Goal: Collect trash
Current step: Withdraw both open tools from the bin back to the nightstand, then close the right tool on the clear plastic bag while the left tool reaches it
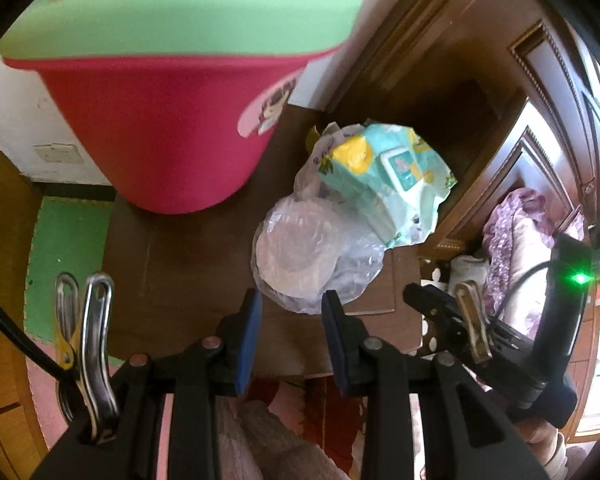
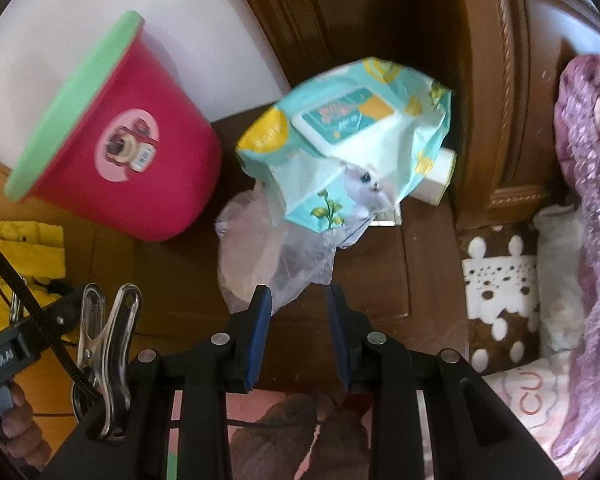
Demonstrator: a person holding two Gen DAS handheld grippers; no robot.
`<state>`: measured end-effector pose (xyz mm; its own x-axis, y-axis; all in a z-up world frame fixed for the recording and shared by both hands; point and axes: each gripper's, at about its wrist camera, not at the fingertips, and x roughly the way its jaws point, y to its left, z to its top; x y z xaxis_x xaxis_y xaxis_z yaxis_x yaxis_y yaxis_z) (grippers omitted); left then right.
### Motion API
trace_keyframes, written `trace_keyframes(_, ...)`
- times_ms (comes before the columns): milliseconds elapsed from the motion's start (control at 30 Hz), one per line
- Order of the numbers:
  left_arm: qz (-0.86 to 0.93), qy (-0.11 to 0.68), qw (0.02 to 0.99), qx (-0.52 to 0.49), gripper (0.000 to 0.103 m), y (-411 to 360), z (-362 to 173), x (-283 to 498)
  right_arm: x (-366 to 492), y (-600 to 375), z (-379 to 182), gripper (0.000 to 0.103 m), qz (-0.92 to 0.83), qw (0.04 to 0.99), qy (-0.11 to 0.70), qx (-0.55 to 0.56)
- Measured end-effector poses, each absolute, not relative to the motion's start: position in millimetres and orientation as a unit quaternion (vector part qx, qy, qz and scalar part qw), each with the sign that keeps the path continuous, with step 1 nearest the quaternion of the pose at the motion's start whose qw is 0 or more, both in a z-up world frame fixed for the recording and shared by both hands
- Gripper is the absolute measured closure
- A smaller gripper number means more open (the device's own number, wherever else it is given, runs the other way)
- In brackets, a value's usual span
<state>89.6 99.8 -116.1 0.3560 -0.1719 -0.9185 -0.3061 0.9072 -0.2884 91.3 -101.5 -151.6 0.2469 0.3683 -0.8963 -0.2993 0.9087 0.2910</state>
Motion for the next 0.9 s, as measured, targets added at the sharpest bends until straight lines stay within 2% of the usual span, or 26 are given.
trace_keyframes(200, 0.045, 0.577, 0.783, -0.226, 0.067, 102.1, -142.6, 98.7, 102.0, -88.0, -182.9, 0.073, 0.199, 0.783, 0.588, 0.027)
trace_keyframes(433, 0.057, 0.585, 0.776, -0.229, 0.066, 111.4, -157.6, 97.6, 114.6, -81.4, -219.4, 0.074, 0.182, 0.770, 0.611, 0.027)
trace_keyframes(500, 0.059, 0.585, 0.775, -0.232, 0.066, 114.6, -160.3, 96.9, 114.9, -82.5, -226.0, 0.082, 0.180, 0.764, 0.618, 0.035)
trace_keyframes(567, 0.062, 0.586, 0.773, -0.236, 0.066, 117.4, -163.6, 95.6, 112.2, -83.8, -229.2, 0.095, 0.182, 0.761, 0.621, 0.039)
trace_keyframes(633, 0.065, 0.587, 0.771, -0.238, 0.064, 118.6, -166.3, 95.2, 107.5, -83.7, -230.2, 0.101, 0.186, 0.762, 0.620, 0.031)
trace_keyframes(900, 0.054, 0.597, 0.768, -0.224, 0.062, 109.6, -182.5, 101.9, 81.0, -89.9, -240.2, 0.102, 0.200, 0.746, 0.635, 0.029)
